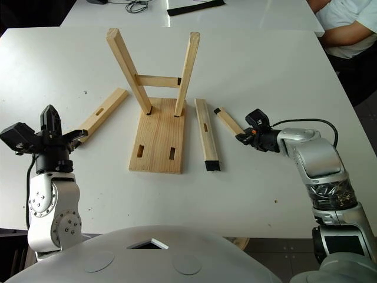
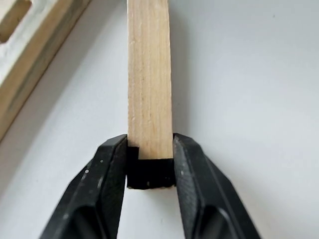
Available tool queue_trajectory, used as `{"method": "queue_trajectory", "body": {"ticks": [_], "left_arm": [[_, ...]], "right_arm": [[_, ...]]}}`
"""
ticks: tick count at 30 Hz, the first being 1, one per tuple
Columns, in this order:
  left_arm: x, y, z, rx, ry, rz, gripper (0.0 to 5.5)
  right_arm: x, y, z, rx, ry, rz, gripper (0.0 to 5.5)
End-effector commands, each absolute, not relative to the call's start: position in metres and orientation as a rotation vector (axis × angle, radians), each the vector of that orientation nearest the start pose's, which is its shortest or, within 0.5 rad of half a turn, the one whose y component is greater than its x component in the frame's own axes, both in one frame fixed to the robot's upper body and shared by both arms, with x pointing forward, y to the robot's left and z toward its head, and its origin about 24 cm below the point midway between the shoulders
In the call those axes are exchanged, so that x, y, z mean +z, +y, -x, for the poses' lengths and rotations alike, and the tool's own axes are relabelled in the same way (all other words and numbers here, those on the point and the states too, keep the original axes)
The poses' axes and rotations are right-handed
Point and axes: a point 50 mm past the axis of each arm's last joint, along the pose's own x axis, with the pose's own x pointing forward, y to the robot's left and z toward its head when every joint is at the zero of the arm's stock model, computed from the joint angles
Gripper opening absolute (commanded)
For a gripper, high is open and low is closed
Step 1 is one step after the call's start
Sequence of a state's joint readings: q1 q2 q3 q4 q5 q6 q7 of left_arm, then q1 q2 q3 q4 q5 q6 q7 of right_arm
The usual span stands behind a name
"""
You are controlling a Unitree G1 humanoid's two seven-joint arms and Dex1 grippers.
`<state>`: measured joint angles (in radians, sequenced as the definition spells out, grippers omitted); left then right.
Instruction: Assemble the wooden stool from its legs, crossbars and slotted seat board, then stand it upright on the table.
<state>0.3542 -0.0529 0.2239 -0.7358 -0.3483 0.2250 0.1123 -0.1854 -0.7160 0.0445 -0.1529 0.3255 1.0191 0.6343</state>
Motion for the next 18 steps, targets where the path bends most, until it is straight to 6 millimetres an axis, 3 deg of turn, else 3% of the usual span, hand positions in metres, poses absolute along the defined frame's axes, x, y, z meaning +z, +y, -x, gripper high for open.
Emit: {"method": "queue_trajectory", "body": {"ticks": [1,6,9,12,14,18], "left_arm": [[0.121,0.22,-0.167,0.358,-0.258,0.336,0.0],[0.152,0.231,-0.181,0.241,-0.403,0.418,0.0],[0.171,0.227,-0.205,0.015,-0.421,0.4,0.48],[0.194,0.216,-0.23,-0.234,-0.433,0.382,1.01],[0.207,0.208,-0.243,-0.388,-0.426,0.37,1.36],[0.222,0.201,-0.262,-0.674,-0.34,0.343,2.06]], "right_arm": [[0.124,-0.231,-0.303,0.453,0.496,-0.079,1.3],[0.196,-0.208,-0.344,0.541,0.156,-0.511,1.3],[0.239,-0.196,-0.342,0.685,-0.041,-0.625,1.3],[0.274,-0.171,-0.328,0.909,-0.173,-0.616,1.3],[0.28,-0.149,-0.314,1.059,-0.186,-0.532,1.3],[0.25,-0.128,-0.285,1.246,-0.115,-0.317,1.3]]}}
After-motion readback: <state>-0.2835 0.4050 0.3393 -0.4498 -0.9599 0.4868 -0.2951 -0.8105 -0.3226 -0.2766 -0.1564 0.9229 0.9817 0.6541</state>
